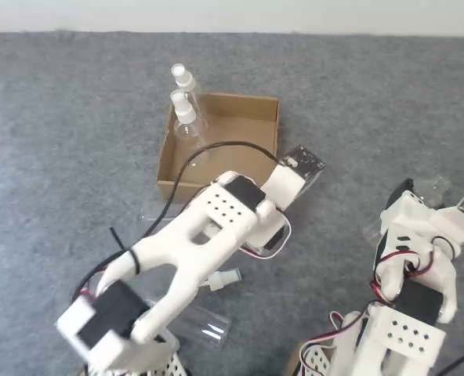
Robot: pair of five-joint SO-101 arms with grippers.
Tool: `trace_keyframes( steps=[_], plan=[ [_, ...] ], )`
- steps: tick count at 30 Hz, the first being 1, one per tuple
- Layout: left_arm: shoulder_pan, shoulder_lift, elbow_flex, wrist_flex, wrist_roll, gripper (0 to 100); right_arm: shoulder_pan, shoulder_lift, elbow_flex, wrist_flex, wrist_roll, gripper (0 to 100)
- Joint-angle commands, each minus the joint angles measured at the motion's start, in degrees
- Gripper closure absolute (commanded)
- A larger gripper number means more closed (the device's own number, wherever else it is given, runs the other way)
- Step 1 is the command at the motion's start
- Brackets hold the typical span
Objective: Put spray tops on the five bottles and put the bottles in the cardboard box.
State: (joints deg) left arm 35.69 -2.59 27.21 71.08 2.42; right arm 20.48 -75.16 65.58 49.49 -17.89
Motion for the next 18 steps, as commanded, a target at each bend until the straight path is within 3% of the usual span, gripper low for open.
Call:
trace_keyframes(
  steps=[1, 7, 18],
  plan=[
    [-0.26, -8.53, -2.95, 2.55, -0.53, 96, 0.48, -1.01, -0.97, -1.54, -0.09, 97.8],
    [-1.76, -15.3, -2.95, 4.92, -0.53, 96, 0.48, -1.01, -0.97, -1.54, -0.09, 97.8],
    [-12.04, -30.51, -3.12, 8.79, -0.44, 96, 0.4, -1.01, -0.26, -2.42, -0.09, 97.8]
  ],
)
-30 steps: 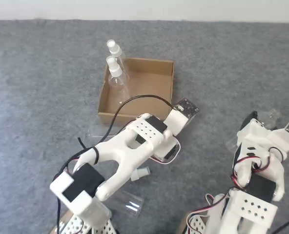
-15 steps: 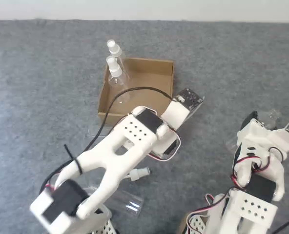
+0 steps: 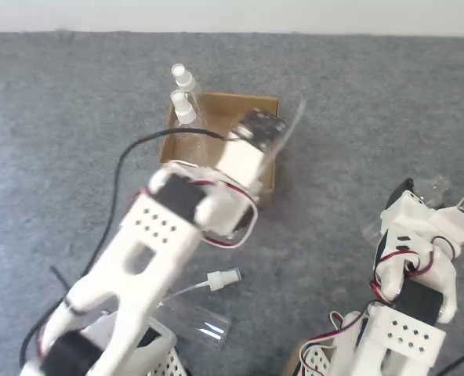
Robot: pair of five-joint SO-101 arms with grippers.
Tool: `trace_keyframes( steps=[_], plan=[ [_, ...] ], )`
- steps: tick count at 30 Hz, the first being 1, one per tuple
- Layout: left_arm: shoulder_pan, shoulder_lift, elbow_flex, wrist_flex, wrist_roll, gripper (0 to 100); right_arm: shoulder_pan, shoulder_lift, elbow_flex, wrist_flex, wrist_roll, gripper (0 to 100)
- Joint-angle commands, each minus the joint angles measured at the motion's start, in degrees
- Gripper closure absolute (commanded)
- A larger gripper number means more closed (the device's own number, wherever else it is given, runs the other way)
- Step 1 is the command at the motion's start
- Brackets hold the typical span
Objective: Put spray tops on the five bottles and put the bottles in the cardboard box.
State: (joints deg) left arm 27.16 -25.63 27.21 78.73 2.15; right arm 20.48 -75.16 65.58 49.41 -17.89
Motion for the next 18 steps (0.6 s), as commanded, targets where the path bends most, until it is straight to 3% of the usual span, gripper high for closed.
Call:
trace_keyframes(
  steps=[1, 12, 18],
  plan=[
    [-4.57, -8.97, -3.12, 1.49, -0.18, 96, 0.4, -1.01, -0.26, -2.33, -0.09, 97.8],
    [-18.9, -18.64, -3.03, 1.76, 0.26, 96, 0.31, -1.1, 0.18, -2.33, -0.09, 97.8],
    [-29.27, -19.43, -2.95, 1.76, 5.63, 96, -1.54, -1.01, 0.26, -2.07, -0.09, 97.8]
  ],
)
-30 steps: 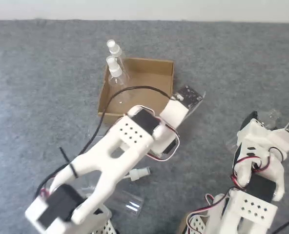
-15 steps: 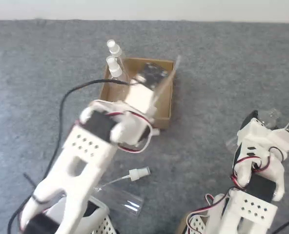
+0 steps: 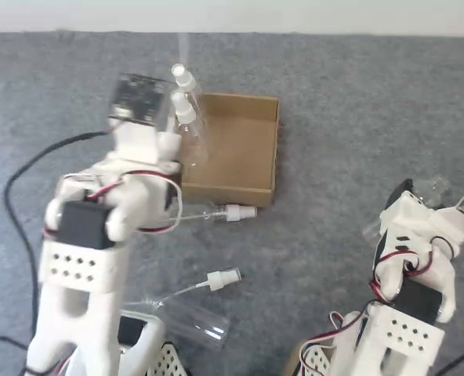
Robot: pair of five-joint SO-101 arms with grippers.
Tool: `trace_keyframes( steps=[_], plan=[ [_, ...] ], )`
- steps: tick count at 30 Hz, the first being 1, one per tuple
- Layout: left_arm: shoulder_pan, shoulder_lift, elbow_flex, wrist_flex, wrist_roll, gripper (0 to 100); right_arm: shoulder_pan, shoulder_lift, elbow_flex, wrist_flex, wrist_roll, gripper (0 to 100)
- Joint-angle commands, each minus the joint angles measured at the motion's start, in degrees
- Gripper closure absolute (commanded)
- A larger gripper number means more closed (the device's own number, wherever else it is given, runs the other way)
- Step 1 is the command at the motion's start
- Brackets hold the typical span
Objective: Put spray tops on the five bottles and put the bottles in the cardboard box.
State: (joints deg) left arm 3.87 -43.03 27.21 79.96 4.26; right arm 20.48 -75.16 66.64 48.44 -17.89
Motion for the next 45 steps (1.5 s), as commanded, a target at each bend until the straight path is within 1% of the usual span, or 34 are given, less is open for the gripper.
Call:
trace_keyframes(
  steps=[1, 5, 11, 13, 17, 20, 25, 30, 32, 34, 37, 41, 43, 45],
  plan=[
    [-7.65, -1.93, -2.95, 0.53, 4.31, 96, -1.8, -1.01, -0.79, -1.01, -0.09, 97.8],
    [-15.82, -1.93, -1.19, 0.09, 7.65, 96, -1.89, -1.01, -0.7, -0.92, -0.09, 97.8],
    [-27.52, -1.58, 2.68, -2.2, 9.76, 96, -1.89, -1.01, -0.7, -0.84, -0.09, 97.8],
    [-30.42, -1.58, 4.88, -2.46, 10.99, 96, -1.89, -1.19, -0.09, -1.19, -0.09, 97.8],
    [-33.14, -1.58, 10.59, -5.27, 11.16, 96, -1.89, -1.45, 0.26, -1.36, -0.09, 97.8],
    [-33.58, -1.58, 14.73, -7.3, 11.16, 95, -1.89, -1.45, 0.35, -1.36, -0.09, 97.8],
    [-33.93, -1.58, 18.24, -7.65, 11.87, 95, -1.89, -1.45, 0.35, -1.36, -0.09, 97.8],
    [-37.36, -1.49, 18.68, -8.09, 20.22, 95, -1.98, -1.45, 0.35, -1.36, -0.09, 97.8],
    [-38.33, -1.49, 20.7, -11.16, 21.54, 95, -1.98, -1.45, 0.35, -1.36, -0.09, 97.8],
    [-39.47, -1.49, 24.13, -16.0, 23.47, 95, -1.98, -1.45, 0.35, -1.36, -0.09, 97.8],
    [-41.41, -1.58, 31.08, -26.55, 26.11, 95, -1.98, -1.54, 0.35, -1.36, -0.09, 97.8],
    [-42.81, -2.02, 39.25, -39.56, 26.46, 96, -1.98, -1.54, 0.35, -1.36, -0.09, 97.8],
    [-42.64, -2.02, 41.36, -42.64, 26.55, 96, -1.98, -1.54, 0.35, -1.36, -0.09, 97.8],
    [-42.55, -2.02, 42.24, -43.34, 26.55, 96, -1.98, -1.54, 0.35, -1.36, -0.09, 97.8]
  ],
)
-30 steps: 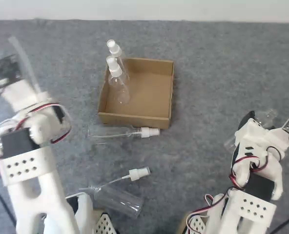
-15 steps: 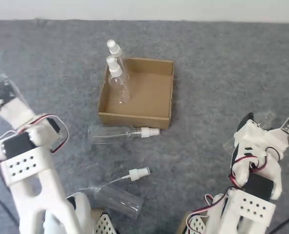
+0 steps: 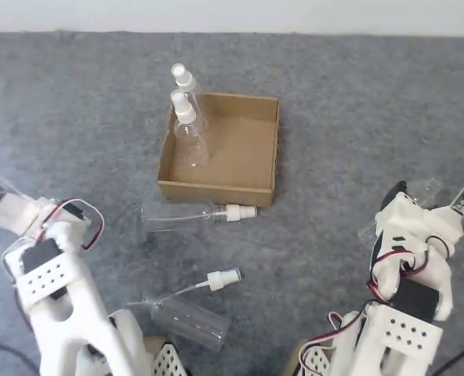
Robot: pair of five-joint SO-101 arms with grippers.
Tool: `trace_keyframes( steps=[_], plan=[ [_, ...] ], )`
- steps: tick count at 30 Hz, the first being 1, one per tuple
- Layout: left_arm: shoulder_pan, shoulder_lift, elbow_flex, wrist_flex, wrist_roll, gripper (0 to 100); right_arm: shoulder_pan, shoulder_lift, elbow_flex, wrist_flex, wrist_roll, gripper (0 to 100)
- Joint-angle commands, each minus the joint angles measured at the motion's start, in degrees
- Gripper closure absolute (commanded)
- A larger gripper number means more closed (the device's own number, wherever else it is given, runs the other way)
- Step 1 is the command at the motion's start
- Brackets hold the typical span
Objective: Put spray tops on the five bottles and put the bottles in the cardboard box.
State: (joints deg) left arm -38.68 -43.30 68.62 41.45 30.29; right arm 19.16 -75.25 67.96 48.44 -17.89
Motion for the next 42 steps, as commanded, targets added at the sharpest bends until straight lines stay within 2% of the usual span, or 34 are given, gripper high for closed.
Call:
trace_keyframes(
  steps=[1, 12, 16, 18, 22, 24, 30, 39, 42],
  plan=[
    [0.09, -1.76, 0.92, -4.92, 0.53, 96, -0.66, -1.45, -0.97, -1.36, -0.09, 97.8],
    [1.14, -1.76, 3.38, -4.92, 5.89, 99, -0.66, -1.45, -0.97, -1.36, -0.09, 97.8],
    [1.14, -1.76, 3.38, -4.84, 13.98, 98, -0.66, -1.45, -0.97, -1.36, 0.0, 97.8],
    [1.14, -1.76, 3.38, -4.57, 18.02, 94, -0.66, -1.45, -0.97, -1.36, 0.0, 97.8],
    [3.25, -1.76, 3.03, -1.05, 19.08, 78, -0.66, -1.45, -0.97, -1.36, 0.0, 97.8],
    [4.66, -1.76, 2.77, 0.35, 20.4, 75, -0.66, -1.45, -0.97, -1.36, 0.0, 97.8],
    [4.84, -1.76, 0.04, 4.4, 20.48, 79, -0.57, -1.36, -0.88, -1.27, 0.0, 97.8],
    [4.75, -1.85, -0.48, 4.48, 20.04, 86, -0.57, -1.19, -0.88, -1.19, 0.0, 97.8],
    [4.66, -1.85, -2.86, 6.33, 15.03, 91, -0.57, -1.1, -0.88, -1.1, 0.0, 97.8]
  ],
)
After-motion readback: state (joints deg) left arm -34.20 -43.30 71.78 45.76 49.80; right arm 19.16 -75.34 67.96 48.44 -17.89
